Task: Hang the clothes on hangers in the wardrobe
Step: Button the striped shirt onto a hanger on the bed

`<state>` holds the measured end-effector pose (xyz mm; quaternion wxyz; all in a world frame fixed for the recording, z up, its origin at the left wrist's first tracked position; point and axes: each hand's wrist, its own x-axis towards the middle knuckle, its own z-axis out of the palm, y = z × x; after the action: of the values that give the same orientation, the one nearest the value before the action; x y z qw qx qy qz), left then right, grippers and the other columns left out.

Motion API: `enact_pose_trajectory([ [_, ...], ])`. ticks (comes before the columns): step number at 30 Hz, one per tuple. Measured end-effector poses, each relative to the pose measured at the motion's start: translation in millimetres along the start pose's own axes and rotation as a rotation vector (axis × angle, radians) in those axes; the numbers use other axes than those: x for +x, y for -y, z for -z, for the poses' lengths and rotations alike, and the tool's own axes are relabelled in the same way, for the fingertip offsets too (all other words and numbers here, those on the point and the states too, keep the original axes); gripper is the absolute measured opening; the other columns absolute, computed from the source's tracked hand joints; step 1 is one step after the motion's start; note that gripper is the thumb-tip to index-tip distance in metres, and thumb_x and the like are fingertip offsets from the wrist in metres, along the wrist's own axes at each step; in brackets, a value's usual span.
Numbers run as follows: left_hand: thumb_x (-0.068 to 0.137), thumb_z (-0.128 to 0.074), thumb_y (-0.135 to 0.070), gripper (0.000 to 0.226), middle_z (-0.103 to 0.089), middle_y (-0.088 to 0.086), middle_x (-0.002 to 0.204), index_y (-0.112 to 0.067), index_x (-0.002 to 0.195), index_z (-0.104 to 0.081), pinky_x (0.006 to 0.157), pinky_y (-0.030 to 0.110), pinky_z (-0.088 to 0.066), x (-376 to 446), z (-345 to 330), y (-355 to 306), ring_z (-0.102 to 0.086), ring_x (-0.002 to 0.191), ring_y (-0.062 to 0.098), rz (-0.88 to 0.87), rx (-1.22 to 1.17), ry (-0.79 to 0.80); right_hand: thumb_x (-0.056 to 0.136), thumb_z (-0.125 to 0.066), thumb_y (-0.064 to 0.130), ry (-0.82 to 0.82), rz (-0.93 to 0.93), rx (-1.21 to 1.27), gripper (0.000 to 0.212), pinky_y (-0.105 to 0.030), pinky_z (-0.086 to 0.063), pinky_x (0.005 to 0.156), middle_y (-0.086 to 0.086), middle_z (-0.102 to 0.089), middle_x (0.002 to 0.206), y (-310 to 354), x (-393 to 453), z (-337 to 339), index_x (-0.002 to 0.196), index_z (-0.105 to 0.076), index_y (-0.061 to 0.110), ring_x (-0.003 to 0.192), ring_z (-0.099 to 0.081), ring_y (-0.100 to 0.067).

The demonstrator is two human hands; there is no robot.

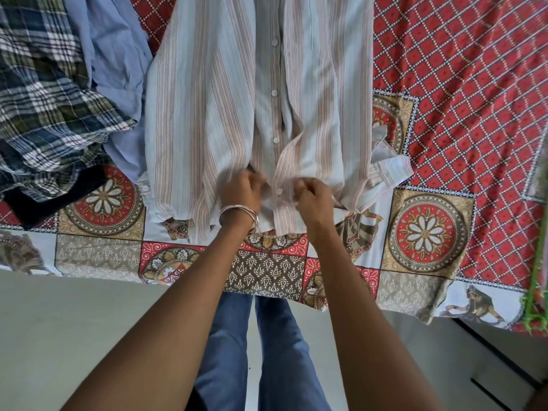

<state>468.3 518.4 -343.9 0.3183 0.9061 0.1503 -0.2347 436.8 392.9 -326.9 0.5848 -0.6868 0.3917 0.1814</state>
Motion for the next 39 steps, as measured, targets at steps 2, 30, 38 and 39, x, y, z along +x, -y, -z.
enact_pose_trajectory([
  [2,0.098,-0.047,-0.034,0.041,-0.059,0.007,0.089,0.005,0.109,-0.057,0.062,0.029,-0.043,-6.7,4.0,8.2,-0.06,0.081,0.026,0.194,0.142,-0.078,0.092,-0.046,0.002,-0.378,-0.036,-0.114,0.02,-0.031,-0.043,0.068,-0.008,-0.064,0.087,-11.1,-5.9,10.8,0.098,-0.064,0.003,0.077,-0.059,-0.018],
  [30,0.091,-0.054,-0.027,0.028,-0.066,0.015,0.103,-0.006,0.106,-0.065,0.081,0.038,-0.054,11.0,3.2,56.2,-0.063,0.095,0.034,0.163,0.297,-0.06,0.081,-0.056,0.003,0.02,-0.305,1.158,0.015,-0.033,-0.046,0.07,0.004,-0.046,0.047,3.6,-0.4,60.6,0.07,-0.056,0.013,0.043,-0.046,-0.008],
  [38,0.086,-0.05,0.013,0.029,-0.063,0.005,0.092,-0.011,0.091,-0.065,0.062,0.026,-0.055,-26.4,75.7,85.6,-0.06,0.069,0.015,0.507,-0.956,-0.009,0.101,-0.046,0.019,-0.288,-0.14,1.178,0.018,-0.022,-0.044,0.049,0.002,-0.056,0.06,-14.2,-20.5,92.2,0.089,-0.058,0.012,0.048,-0.047,-0.009],
  [39,0.087,-0.048,0.014,0.031,-0.06,0.007,0.09,-0.011,0.085,-0.065,0.062,0.024,-0.052,-29.2,79.5,96.3,-0.056,0.072,0.018,0.571,-0.94,0.031,0.101,-0.046,0.017,-0.327,-0.144,1.126,0.018,-0.022,-0.045,0.048,0.0,-0.057,0.064,-19.7,-23.1,95.7,0.089,-0.059,0.011,0.049,-0.049,-0.009],
])
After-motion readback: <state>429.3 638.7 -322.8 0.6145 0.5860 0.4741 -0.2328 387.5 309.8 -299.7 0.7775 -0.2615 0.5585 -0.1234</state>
